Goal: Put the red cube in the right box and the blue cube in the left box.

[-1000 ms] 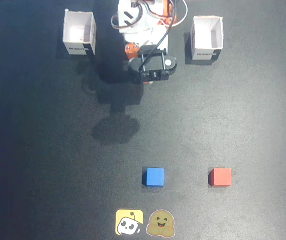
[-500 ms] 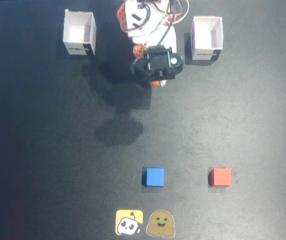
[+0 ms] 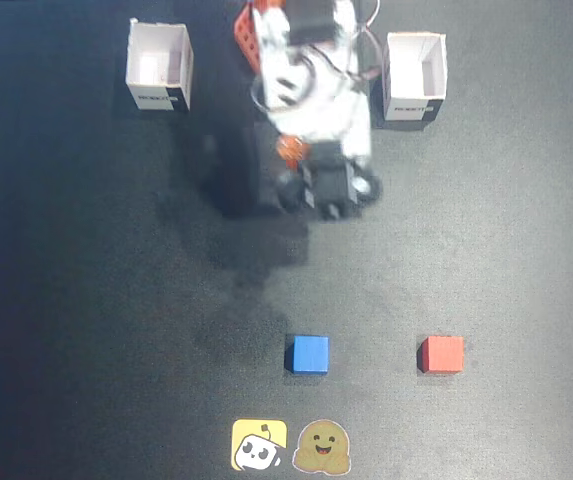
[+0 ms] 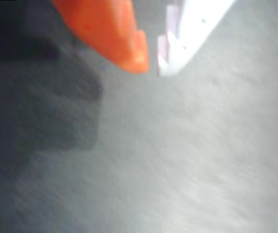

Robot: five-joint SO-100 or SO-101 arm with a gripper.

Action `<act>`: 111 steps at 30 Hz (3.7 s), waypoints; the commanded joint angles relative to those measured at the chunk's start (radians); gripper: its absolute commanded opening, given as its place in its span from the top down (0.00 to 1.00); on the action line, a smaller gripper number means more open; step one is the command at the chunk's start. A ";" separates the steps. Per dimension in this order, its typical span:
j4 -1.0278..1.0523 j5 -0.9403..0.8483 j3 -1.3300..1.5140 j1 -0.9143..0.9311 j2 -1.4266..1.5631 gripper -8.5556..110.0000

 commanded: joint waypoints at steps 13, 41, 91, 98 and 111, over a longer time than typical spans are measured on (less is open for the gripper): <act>-0.155 0.210 -0.390 -0.163 -0.495 0.82; -0.195 0.344 -0.934 -0.276 -1.115 0.74; 0.049 0.362 -1.526 -0.270 -1.534 0.72; 0.049 0.365 -1.528 -0.264 -1.549 0.81; 0.018 0.285 -1.370 -0.235 -1.428 0.84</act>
